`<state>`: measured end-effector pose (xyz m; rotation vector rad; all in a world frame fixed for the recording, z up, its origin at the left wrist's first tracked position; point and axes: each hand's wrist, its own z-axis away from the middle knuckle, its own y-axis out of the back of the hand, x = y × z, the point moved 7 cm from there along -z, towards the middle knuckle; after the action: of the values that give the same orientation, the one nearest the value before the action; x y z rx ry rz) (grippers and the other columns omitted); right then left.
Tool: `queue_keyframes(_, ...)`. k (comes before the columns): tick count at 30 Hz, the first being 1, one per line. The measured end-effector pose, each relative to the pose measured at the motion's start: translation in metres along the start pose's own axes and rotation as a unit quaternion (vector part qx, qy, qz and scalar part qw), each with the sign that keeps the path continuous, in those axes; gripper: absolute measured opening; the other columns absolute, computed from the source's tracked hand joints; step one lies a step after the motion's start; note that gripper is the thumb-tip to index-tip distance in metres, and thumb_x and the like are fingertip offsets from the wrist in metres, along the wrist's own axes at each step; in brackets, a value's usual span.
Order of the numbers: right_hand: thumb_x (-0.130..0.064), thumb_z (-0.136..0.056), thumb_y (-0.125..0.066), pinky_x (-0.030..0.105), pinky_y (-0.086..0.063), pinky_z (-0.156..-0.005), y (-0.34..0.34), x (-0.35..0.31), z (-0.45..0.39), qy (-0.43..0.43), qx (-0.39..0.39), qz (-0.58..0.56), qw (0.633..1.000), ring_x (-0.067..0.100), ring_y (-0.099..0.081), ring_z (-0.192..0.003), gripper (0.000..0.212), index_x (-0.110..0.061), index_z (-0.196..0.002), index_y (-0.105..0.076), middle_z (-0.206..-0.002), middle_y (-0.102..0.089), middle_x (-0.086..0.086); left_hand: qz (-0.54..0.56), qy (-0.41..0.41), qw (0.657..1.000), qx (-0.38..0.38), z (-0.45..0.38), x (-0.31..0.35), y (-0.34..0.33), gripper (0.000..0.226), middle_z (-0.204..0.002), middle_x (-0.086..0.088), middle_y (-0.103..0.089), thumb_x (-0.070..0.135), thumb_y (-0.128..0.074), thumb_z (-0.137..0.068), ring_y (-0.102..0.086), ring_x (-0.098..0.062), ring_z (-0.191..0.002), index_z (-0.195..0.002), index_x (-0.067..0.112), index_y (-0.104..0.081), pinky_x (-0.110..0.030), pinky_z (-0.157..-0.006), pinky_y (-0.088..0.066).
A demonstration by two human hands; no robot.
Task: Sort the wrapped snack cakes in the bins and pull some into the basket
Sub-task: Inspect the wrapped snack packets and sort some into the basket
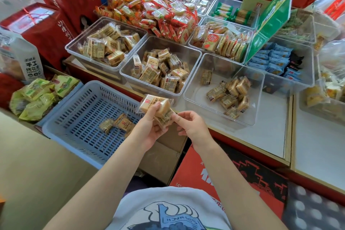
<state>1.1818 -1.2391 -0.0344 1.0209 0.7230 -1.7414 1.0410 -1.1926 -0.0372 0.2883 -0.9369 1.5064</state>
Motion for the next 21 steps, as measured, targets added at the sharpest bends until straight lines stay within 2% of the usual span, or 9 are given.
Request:
queue_keyframes(3, -0.020, -0.090, -0.078, 0.028, -0.060, -0.066, -0.003, 0.003, 0.000, -0.001, -0.001, -0.050, 0.999, 0.014, -0.067, -0.068, 0.026, -0.005, -0.105, -0.063, -0.085, -0.069, 0.010, 0.033, -0.006, 0.999, -0.003, 0.001, 0.000, 0.001, 0.035, -0.093, -0.012, -0.074, 0.041, -0.064, -0.098, -0.069, -0.022, -0.084, -0.113, 0.010, -0.069, -0.030, -0.074, -0.055)
queue_keyframes(7, -0.008, -0.092, -0.073, 0.029, -0.061, -0.070, 0.000, 0.002, -0.002, 0.021, 0.019, -0.085, 0.996, 0.019, -0.072, -0.075, 0.010, -0.005, -0.100, -0.066, -0.088, -0.074, 0.013, 0.043, -0.013, 0.999, -0.021, 0.002, -0.001, 0.001, 0.030, -0.096, -0.012, -0.075, 0.038, -0.063, -0.098, -0.071, -0.020, -0.085, -0.113, 0.012, -0.067, -0.028, -0.074, -0.060)
queue_keyframes(11, -0.005, -0.094, -0.070, 0.033, -0.061, -0.080, 0.002, 0.005, -0.005, 0.024, 0.040, -0.109, 0.993, 0.021, -0.073, -0.083, 0.005, -0.007, -0.099, -0.068, -0.091, -0.074, 0.010, 0.066, -0.024, 0.997, -0.037, 0.001, -0.001, 0.000, 0.036, -0.101, -0.013, -0.076, 0.033, -0.069, -0.088, -0.071, -0.024, -0.091, -0.117, 0.012, -0.065, -0.032, -0.077, -0.062)
queue_keyframes(14, -0.002, -0.095, -0.068, 0.032, -0.059, -0.083, 0.002, 0.008, -0.010, 0.013, 0.044, -0.105, 0.993, 0.022, -0.070, -0.089, 0.007, -0.009, -0.098, -0.067, -0.095, -0.072, 0.010, 0.071, -0.021, 0.996, -0.040, 0.000, -0.005, 0.002, 0.032, -0.102, -0.014, -0.077, 0.029, -0.068, -0.091, -0.072, -0.026, -0.094, -0.117, 0.012, -0.064, -0.034, -0.080, -0.062)
queue_keyframes(17, 0.002, -0.093, -0.068, 0.031, -0.056, -0.079, 0.001, 0.012, -0.012, 0.005, 0.041, -0.100, 0.994, 0.021, -0.067, -0.086, 0.012, -0.010, -0.097, -0.067, -0.093, -0.070, 0.009, 0.071, -0.020, 0.997, -0.029, -0.003, -0.007, 0.008, 0.026, -0.105, -0.016, -0.077, 0.028, -0.068, -0.093, -0.072, -0.027, -0.096, -0.115, 0.013, -0.065, -0.035, -0.080, -0.062)
queue_keyframes(21, 0.009, -0.091, -0.064, 0.029, -0.054, -0.074, 0.003, 0.015, -0.017, 0.015, 0.037, -0.080, 0.996, 0.021, -0.062, -0.084, 0.022, -0.011, -0.098, -0.064, -0.082, -0.063, 0.004, 0.067, -0.020, 0.997, -0.022, -0.010, -0.008, 0.015, 0.041, -0.115, -0.020, -0.074, 0.030, -0.074, -0.082, -0.074, -0.029, -0.097, -0.118, 0.011, -0.064, -0.036, -0.078, -0.063)
